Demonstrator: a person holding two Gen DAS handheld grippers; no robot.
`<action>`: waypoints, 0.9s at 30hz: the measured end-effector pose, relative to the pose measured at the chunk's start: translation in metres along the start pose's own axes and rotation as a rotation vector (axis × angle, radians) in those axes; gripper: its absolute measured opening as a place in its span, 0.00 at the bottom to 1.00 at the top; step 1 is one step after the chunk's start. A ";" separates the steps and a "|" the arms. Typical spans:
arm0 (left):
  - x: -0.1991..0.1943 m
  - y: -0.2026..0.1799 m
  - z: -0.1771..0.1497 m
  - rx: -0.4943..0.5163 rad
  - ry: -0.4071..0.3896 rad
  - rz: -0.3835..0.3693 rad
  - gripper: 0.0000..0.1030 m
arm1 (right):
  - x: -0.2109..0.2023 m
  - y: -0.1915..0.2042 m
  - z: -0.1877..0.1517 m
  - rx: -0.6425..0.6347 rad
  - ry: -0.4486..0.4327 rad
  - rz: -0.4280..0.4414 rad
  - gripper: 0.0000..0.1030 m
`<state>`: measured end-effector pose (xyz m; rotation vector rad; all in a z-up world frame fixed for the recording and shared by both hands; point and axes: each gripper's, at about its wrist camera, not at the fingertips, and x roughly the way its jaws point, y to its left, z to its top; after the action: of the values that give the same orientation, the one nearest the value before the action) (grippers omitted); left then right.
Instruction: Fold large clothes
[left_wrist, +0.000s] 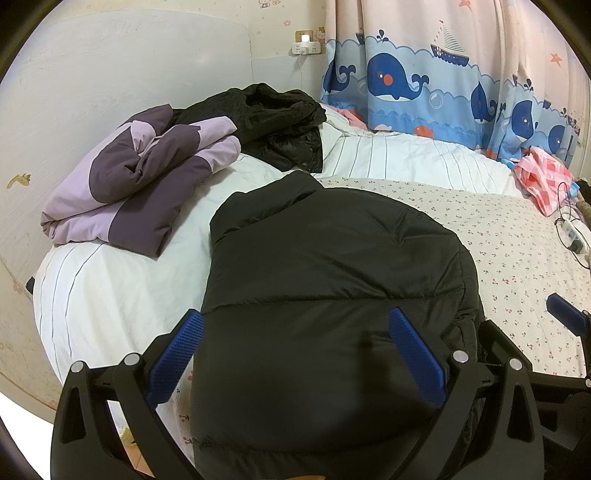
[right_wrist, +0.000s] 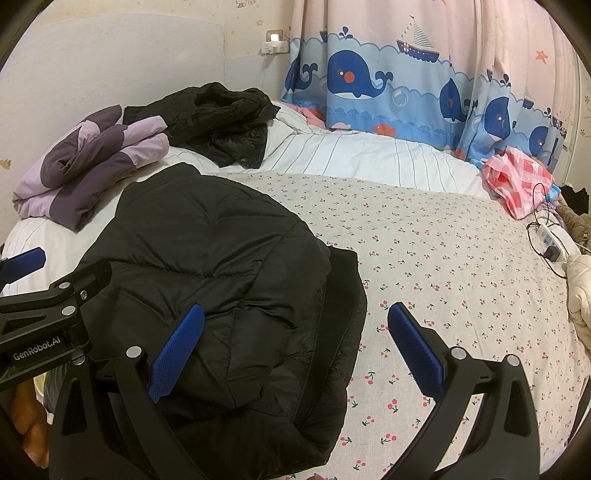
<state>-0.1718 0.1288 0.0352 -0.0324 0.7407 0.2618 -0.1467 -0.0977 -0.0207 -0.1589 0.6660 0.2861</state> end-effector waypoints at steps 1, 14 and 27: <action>0.000 0.000 0.000 0.000 0.001 0.000 0.93 | 0.000 0.000 0.000 0.000 0.000 0.000 0.93; 0.000 0.000 0.000 0.000 0.000 0.001 0.93 | 0.000 0.001 0.000 0.000 0.000 0.000 0.93; -0.002 -0.002 -0.001 0.009 -0.017 0.016 0.93 | 0.000 0.001 0.000 -0.001 0.001 -0.001 0.93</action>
<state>-0.1732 0.1266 0.0360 -0.0159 0.7251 0.2738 -0.1473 -0.0970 -0.0206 -0.1600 0.6664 0.2856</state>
